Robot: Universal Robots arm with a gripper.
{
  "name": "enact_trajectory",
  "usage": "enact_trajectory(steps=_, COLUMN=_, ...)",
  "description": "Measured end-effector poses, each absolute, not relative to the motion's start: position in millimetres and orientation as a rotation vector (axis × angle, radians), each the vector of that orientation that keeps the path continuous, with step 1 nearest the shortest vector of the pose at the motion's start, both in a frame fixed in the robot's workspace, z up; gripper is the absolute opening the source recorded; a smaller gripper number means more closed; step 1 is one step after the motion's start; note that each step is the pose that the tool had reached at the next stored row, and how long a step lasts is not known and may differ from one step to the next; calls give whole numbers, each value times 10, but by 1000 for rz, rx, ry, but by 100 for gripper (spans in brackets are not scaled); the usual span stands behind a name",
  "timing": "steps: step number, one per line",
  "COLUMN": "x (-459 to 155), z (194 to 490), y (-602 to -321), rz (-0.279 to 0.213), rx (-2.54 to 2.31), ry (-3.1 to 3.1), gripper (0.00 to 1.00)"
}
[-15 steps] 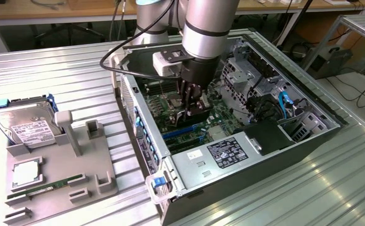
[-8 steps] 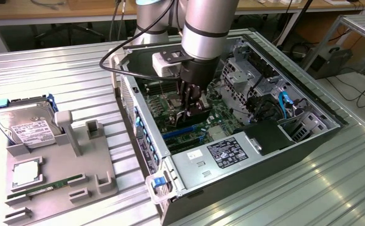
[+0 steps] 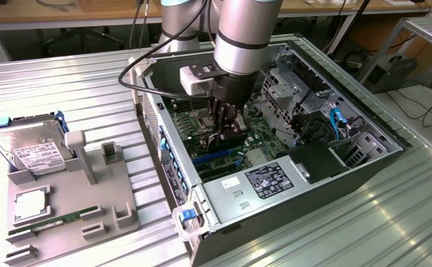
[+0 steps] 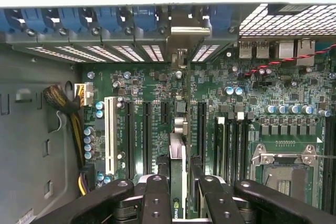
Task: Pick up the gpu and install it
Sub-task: 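Insert the gpu into the slot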
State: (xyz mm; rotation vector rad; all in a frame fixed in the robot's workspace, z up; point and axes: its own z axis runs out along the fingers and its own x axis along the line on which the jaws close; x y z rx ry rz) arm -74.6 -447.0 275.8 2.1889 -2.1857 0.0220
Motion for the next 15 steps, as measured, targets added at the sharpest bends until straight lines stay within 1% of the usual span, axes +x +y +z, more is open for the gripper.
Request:
enact_trajectory(steps=8, x=-746, z=2688, y=-4470, rz=7, rx=2187, ry=-2183, gripper=26)
enact_trajectory(steps=15, x=-745, z=2634, y=-4461, rz=-22, rx=2198, ry=-2197, gripper=26)
